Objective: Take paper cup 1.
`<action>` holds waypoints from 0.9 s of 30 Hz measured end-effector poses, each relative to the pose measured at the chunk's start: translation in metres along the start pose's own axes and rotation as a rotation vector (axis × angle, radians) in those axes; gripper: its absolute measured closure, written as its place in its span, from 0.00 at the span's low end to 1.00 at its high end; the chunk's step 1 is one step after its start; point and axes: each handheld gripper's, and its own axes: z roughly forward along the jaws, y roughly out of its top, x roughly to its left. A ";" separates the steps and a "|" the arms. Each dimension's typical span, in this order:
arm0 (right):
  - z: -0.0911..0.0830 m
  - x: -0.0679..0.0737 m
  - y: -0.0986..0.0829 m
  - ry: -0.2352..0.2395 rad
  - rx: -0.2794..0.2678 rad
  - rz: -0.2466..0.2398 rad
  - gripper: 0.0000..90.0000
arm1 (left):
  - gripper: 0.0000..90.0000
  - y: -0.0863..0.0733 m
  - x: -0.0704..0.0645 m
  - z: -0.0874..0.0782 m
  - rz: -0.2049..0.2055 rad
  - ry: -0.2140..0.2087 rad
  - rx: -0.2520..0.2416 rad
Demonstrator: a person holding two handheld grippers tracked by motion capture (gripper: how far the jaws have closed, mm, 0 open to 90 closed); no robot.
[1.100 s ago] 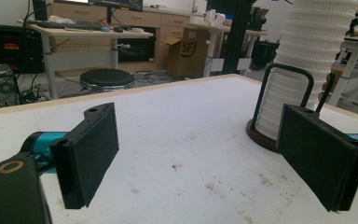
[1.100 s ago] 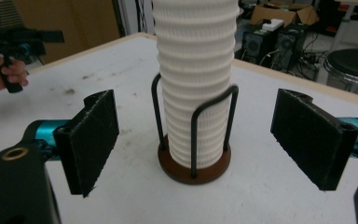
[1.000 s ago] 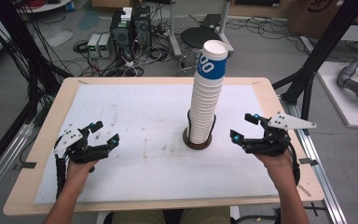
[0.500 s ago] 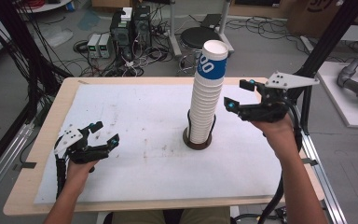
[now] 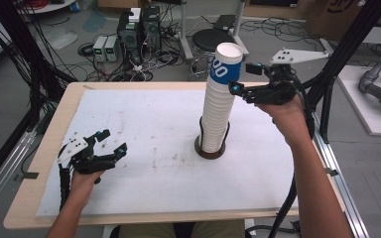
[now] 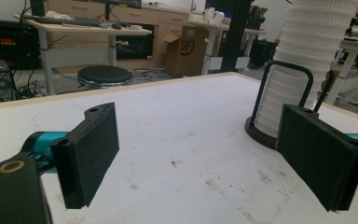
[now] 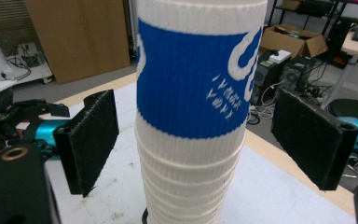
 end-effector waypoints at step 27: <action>0.027 0.000 0.037 0.016 0.004 -0.003 0.28 | 0.15 -0.001 0.001 0.000 -0.004 -0.001 0.004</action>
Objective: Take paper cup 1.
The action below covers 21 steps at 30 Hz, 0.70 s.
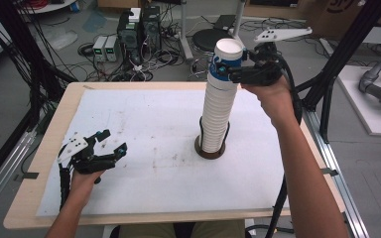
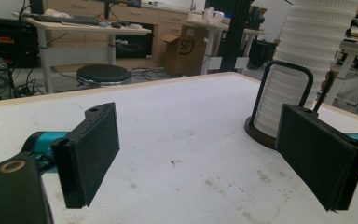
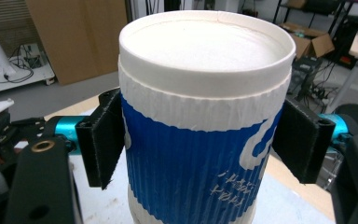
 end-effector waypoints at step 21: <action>-0.033 -0.001 0.032 -0.042 -0.154 0.016 0.28 | 0.15 0.000 0.000 0.000 -0.006 -0.007 -0.001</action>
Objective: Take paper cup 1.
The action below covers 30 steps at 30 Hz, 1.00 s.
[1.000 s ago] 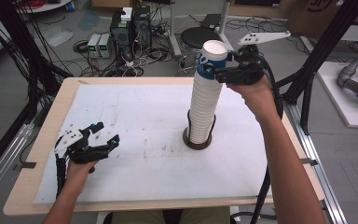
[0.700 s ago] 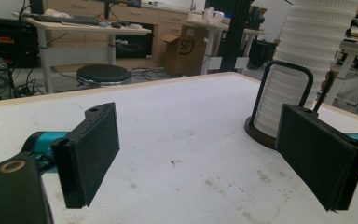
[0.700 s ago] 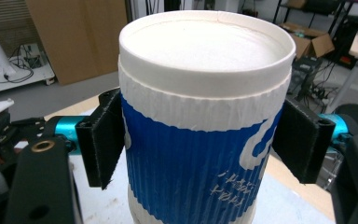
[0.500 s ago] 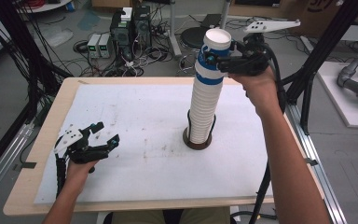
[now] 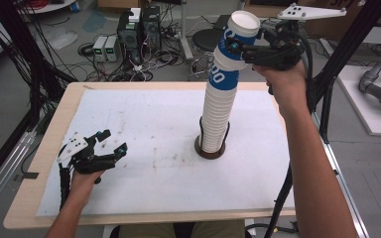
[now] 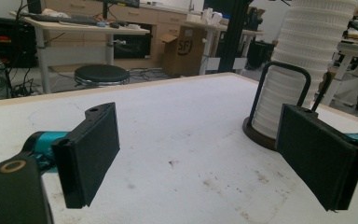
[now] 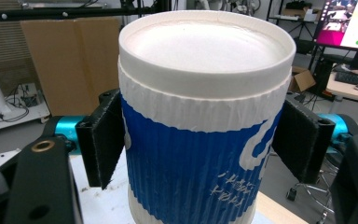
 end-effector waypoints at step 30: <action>-0.081 -0.006 -0.039 -0.033 -0.055 0.027 0.28 | 0.15 -0.002 -0.004 0.004 0.006 -0.020 0.015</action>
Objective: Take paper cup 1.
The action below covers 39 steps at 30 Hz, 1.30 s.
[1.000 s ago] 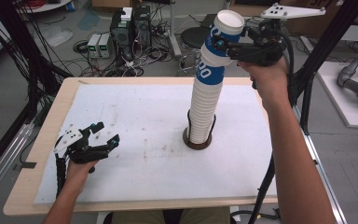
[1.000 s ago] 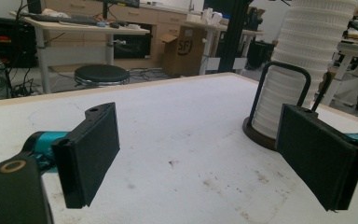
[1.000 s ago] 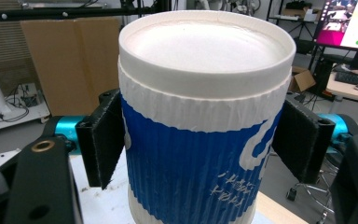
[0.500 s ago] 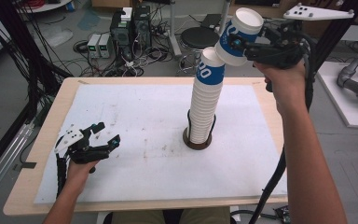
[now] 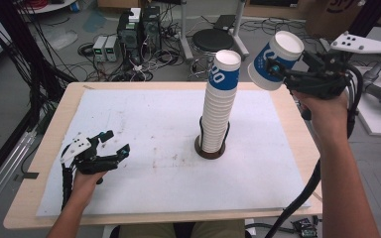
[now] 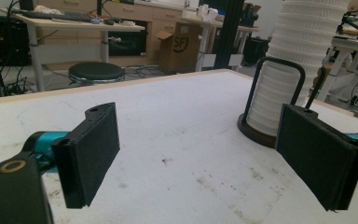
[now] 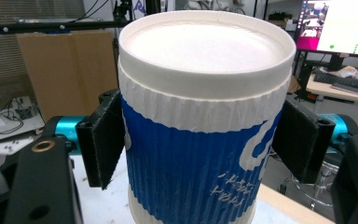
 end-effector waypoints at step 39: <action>0.017 0.030 -0.166 0.065 0.197 -0.050 0.28 | 0.15 -0.001 -0.011 0.006 0.017 -0.045 0.007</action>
